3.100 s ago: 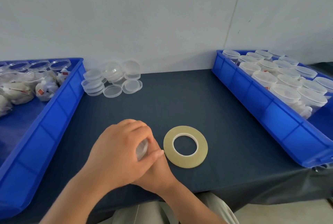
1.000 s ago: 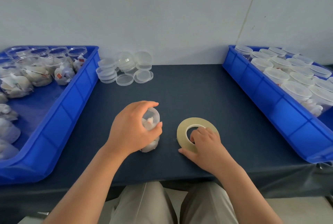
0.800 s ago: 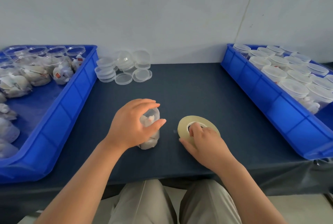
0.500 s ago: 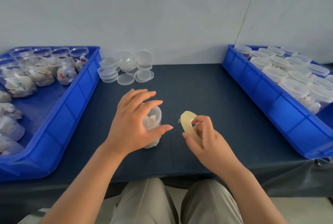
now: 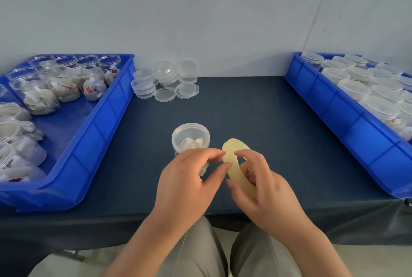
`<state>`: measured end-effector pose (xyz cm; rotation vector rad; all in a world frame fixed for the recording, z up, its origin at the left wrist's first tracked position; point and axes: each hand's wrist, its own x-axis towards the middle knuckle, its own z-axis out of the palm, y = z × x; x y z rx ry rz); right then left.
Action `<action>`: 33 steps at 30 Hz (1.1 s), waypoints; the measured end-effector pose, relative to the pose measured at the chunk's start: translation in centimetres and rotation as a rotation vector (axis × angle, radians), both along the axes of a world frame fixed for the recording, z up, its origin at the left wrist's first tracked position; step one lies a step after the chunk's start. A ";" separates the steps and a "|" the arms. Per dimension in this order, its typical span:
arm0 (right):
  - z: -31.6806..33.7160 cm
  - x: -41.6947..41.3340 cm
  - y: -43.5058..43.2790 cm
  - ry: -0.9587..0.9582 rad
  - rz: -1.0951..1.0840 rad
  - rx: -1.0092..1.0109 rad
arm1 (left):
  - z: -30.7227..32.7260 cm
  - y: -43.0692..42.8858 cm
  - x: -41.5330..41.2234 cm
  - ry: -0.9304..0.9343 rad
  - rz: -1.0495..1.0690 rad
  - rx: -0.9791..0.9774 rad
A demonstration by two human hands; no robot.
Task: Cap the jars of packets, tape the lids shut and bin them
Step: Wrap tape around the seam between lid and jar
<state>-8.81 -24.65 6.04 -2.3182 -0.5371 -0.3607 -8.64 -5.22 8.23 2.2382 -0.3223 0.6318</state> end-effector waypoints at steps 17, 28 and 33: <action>0.1 1.2 -0.2 0.151 0.086 -0.125 | 1.2 1.6 -1.5 -0.230 0.012 0.394; 0.3 2.2 0.4 0.210 0.103 0.008 | -1.6 2.6 -0.1 -0.165 0.094 0.137; 0.3 2.6 0.6 0.153 0.026 -0.017 | -4.6 3.3 1.7 -0.064 0.250 -0.210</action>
